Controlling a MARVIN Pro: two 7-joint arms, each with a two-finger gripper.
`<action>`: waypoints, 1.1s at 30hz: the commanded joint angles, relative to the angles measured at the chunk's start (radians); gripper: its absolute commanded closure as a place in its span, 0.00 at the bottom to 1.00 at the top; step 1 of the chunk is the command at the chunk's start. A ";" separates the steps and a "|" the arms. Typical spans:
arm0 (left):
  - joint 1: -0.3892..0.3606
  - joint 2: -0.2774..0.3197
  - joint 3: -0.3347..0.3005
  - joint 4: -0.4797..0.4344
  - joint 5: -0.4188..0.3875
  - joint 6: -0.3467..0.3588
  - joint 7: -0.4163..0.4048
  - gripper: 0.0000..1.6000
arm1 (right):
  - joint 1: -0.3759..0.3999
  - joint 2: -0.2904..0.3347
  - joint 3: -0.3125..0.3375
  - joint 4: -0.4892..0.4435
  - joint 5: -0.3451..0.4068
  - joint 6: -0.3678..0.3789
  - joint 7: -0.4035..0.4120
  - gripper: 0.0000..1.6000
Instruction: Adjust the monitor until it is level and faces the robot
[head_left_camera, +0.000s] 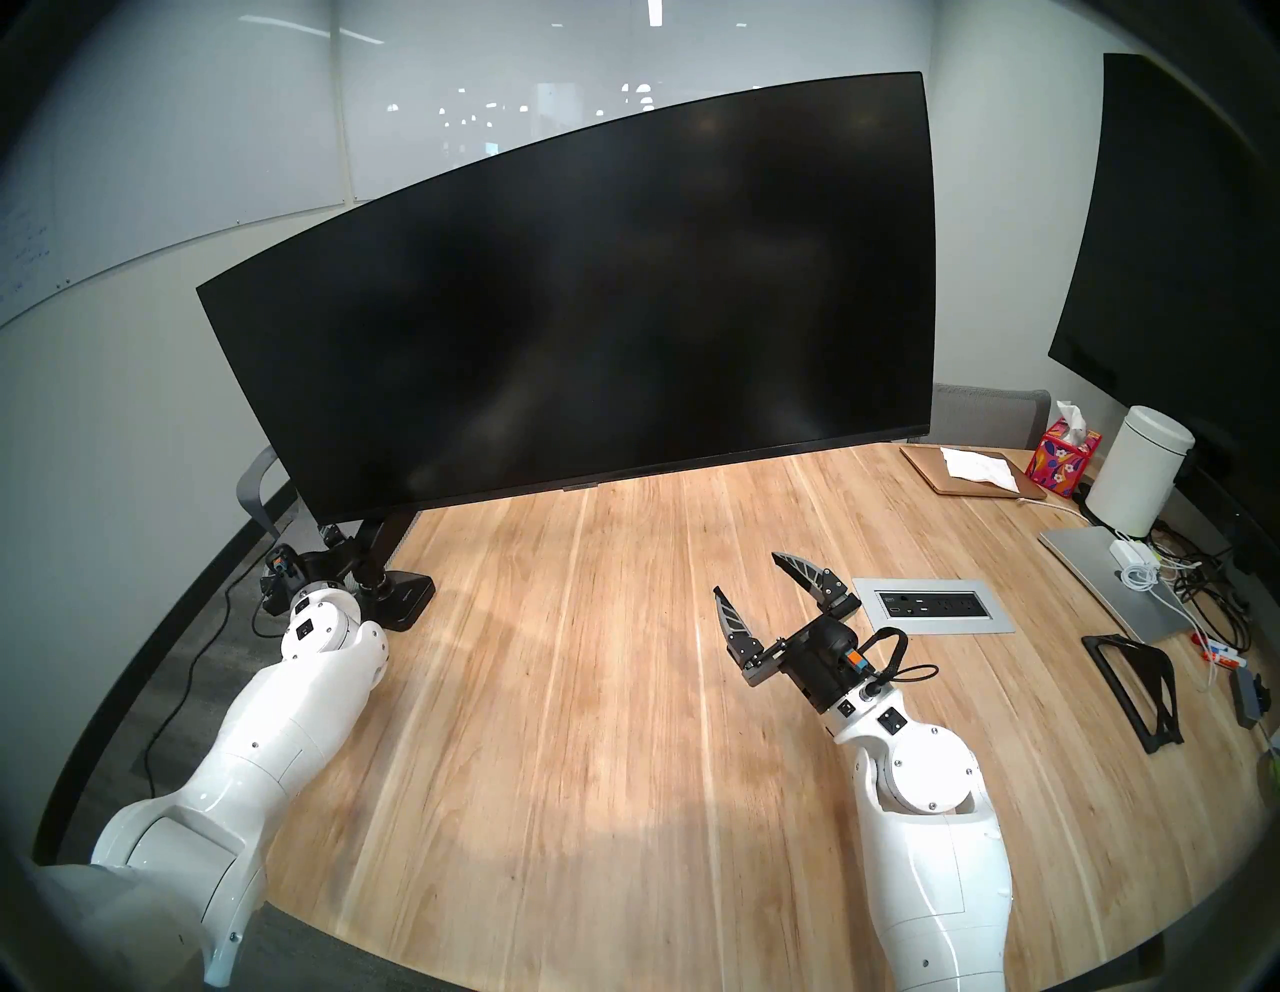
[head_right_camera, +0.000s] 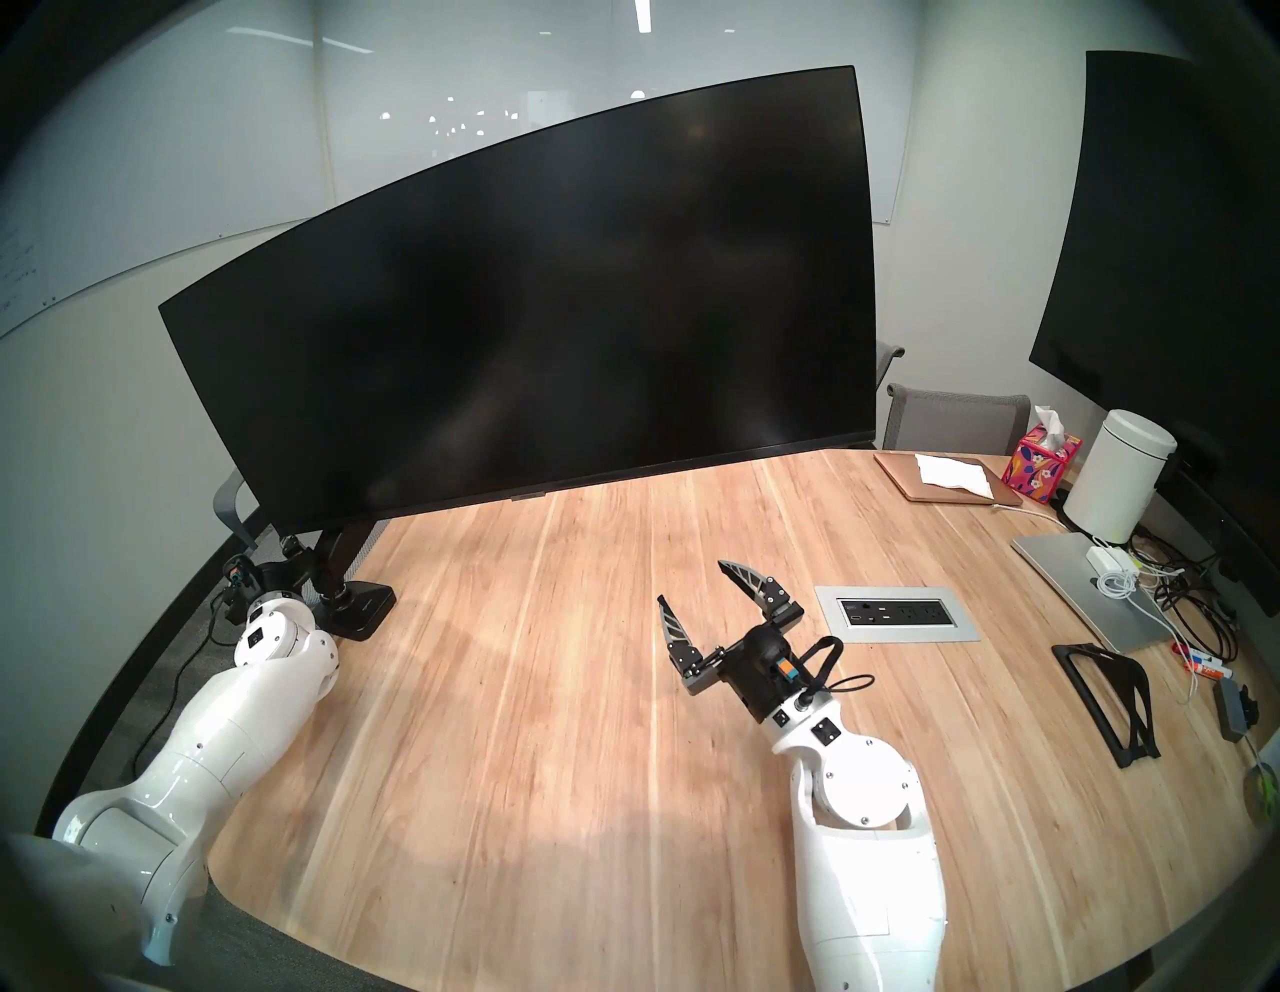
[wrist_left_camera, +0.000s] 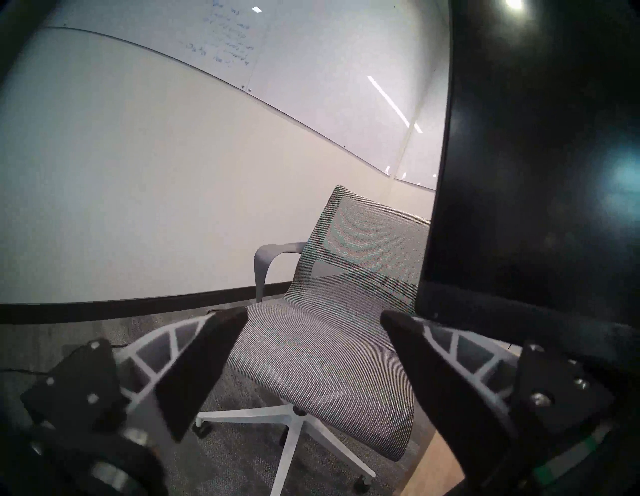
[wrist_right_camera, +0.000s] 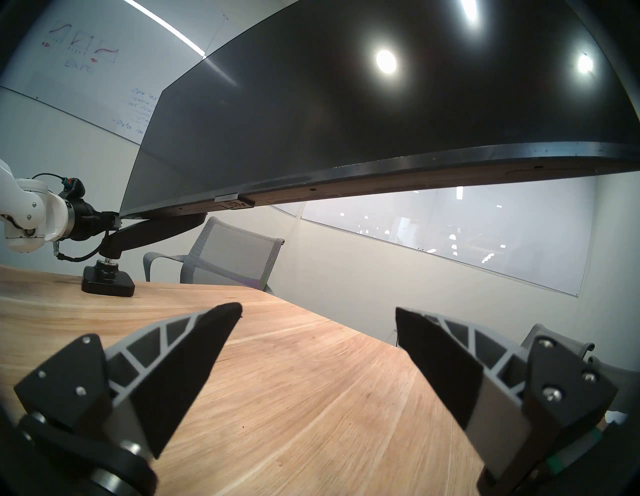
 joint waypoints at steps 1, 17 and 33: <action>-0.069 0.008 0.016 -0.030 0.032 -0.016 -0.022 0.00 | 0.007 -0.001 0.001 -0.019 0.005 -0.003 -0.001 0.00; -0.116 0.015 0.014 -0.023 0.017 -0.015 -0.004 0.00 | 0.008 -0.001 0.001 -0.017 0.004 -0.004 -0.001 0.00; -0.135 0.020 0.009 -0.035 0.013 -0.010 0.006 0.00 | 0.009 -0.001 0.001 -0.016 0.004 -0.004 -0.001 0.00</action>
